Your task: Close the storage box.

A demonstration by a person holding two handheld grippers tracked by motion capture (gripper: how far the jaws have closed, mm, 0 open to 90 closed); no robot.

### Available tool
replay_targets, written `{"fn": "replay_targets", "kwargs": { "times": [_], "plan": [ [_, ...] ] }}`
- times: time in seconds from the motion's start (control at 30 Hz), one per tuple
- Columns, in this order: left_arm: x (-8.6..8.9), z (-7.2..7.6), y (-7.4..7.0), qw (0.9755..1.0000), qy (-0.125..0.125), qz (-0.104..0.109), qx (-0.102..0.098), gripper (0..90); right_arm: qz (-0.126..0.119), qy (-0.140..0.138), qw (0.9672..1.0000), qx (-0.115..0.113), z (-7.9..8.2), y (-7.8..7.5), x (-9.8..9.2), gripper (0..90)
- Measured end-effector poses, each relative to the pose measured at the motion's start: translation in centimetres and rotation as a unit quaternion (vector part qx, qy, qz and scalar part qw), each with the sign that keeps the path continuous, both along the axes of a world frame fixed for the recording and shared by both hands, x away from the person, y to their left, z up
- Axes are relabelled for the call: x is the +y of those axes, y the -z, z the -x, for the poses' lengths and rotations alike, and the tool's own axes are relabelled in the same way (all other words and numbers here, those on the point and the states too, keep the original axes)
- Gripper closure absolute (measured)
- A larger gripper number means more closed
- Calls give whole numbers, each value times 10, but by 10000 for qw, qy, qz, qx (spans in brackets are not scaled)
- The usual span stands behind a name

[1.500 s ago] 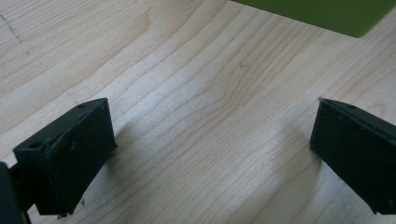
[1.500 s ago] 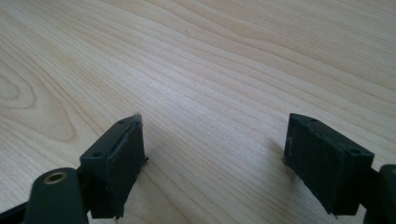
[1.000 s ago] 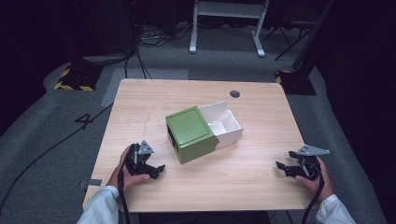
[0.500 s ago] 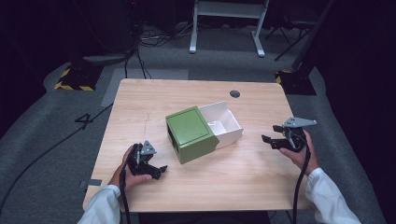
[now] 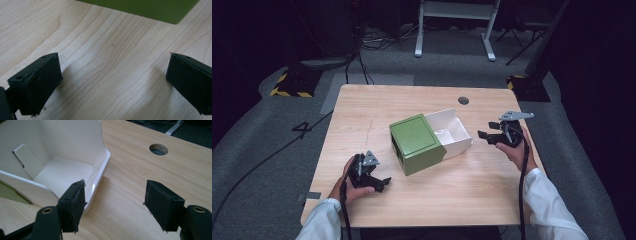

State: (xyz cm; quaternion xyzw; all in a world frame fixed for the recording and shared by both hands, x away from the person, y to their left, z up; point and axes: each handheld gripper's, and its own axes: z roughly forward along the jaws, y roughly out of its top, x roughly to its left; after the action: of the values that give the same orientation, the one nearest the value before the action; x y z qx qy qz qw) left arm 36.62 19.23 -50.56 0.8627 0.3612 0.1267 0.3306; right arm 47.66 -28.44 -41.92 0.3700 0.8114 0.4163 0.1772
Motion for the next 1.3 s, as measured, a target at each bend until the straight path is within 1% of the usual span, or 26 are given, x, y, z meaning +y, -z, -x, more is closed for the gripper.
{"fn": "replay_targets", "kwargs": {
  "times": [0.17, 0.2, 0.3, 0.37, 0.4, 0.47, 0.63, 0.73, 0.77, 0.8, 0.83, 0.87, 0.93, 1.0, 1.03, 1.07, 1.1, 1.17, 1.3],
  "plan": [
    [0, 0, 0, 10000, 2, -16, -15, 3, 70, 36, 9999, 76, -4, 8, 3, 331],
    [0, 0, 0, 10000, 3, -16, -14, 3, 95, 32, 9998, 154, -6, 14, 5, 332],
    [0, 0, 0, 10000, 3, -16, -14, 3, 153, 8, 9994, 308, -9, 22, 9, 331],
    [0, 0, 0, 10000, 3, -13, -12, 3, 67, 12, 9995, 296, -10, 23, 9, 337],
    [0, 0, 0, 10000, 2, -16, -14, 3, 67, 12, 9995, 296, -10, 23, 9, 337],
    [0, 0, 0, 10000, 5, -18, -14, 3, -22, 20, 9997, 250, -10, 21, 9, 339],
    [0, 0, 0, 10000, 3, -13, -12, 3, 5, -51, 9995, 302, -11, 24, 14, 339],
    [0, 0, 0, 10000, 0, -8, -15, 4, -79, -126, 9992, 368, -14, 27, 22, 339],
    [0, 0, 0, 10000, -3, -14, -15, 4, -79, -126, 9992, 368, -14, 27, 22, 339],
    [0, 0, 0, 10000, -2, -14, -16, 3, 27, -127, 9992, 379, -15, 29, 28, 353],
    [0, 0, 0, 10000, -2, -14, -16, 3, 27, -127, 9992, 379, -15, 29, 28, 353],
    [0, 0, 0, 10000, -3, -13, -16, 4, 98, -128, 9991, 387, -16, 31, 33, 374],
    [0, 0, 0, 10000, -5, -8, -16, 4, 134, -142, 9990, 414, -17, 33, 35, 376],
    [0, 1, 0, 10000, -9, -7, -16, 4, 206, -175, 9987, 441, -17, 35, 39, 407],
    [0, 1, 0, 10000, -10, -13, -16, 4, 228, -216, 9984, 460, -18, 36, 41, 454],
    [0, 1, 0, 10000, -12, -11, -16, 4, 237, -246, 9983, 465, -18, 36, 41, 479],
    [0, 1, 0, 10000, -12, -11, -16, 4, 237, -246, 9983, 465, -18, 36, 41, 479],
    [0, 1, 0, 10000, -11, -13, -16, 4, 226, -279, 9980, 520, -19, 38, 42, 527],
    [0, 1, 0, 10000, -15, -15, -15, 4, 6, -428, 9964, 732, -22, 43, 43, 621]
  ]
}}
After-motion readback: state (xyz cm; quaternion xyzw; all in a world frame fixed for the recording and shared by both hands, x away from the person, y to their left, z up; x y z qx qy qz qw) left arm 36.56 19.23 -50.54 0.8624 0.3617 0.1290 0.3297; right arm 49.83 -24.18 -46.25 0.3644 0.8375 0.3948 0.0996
